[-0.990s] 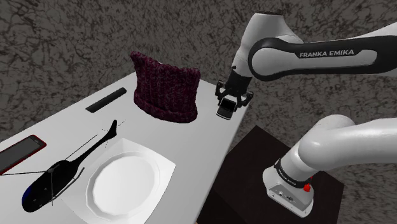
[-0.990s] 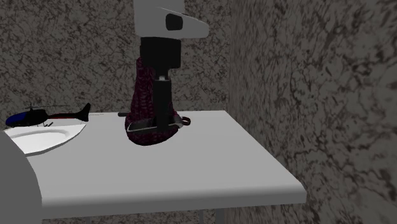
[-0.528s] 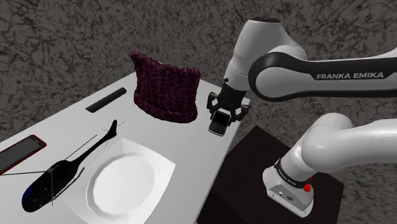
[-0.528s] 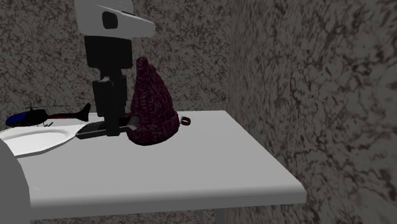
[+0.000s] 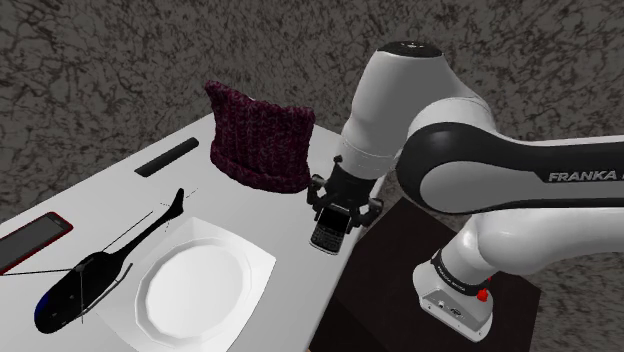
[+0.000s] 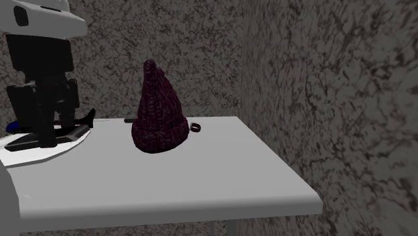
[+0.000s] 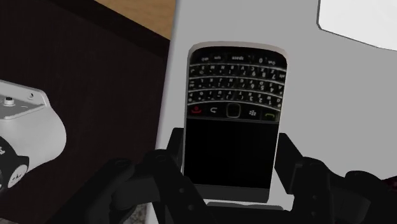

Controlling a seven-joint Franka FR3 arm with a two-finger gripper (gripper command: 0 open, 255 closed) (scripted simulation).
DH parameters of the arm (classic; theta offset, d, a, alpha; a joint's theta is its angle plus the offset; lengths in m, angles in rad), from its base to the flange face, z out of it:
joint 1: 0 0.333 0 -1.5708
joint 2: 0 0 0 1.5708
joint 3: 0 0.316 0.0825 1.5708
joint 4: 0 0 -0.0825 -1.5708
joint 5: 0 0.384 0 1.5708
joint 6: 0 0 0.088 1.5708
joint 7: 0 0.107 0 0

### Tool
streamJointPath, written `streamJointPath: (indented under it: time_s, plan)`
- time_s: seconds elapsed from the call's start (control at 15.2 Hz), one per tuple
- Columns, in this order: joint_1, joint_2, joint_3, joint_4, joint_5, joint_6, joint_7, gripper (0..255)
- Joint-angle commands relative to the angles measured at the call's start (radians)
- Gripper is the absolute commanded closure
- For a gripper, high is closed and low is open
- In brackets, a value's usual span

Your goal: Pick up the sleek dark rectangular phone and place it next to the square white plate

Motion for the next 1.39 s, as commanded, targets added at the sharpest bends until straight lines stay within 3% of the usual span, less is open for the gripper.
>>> streamJointPath:
  time_s: [0.0, 0.4, 0.79, 1.12, 1.32]
  plan:
    - [0.009, 0.024, 0.048, 0.031, 0.017, 0.006, 0.052, 255]
    - [0.011, 0.106, 0.205, 0.144, 0.046, 0.026, 0.213, 255]
    - [-0.049, 0.22, 0.393, 0.291, 0.025, 0.051, 0.382, 255]
    - [-0.176, 0.337, 0.612, 0.437, -0.045, 0.072, 0.541, 255]
    - [-0.329, 0.408, 0.817, 0.536, -0.107, 0.078, 0.641, 255]
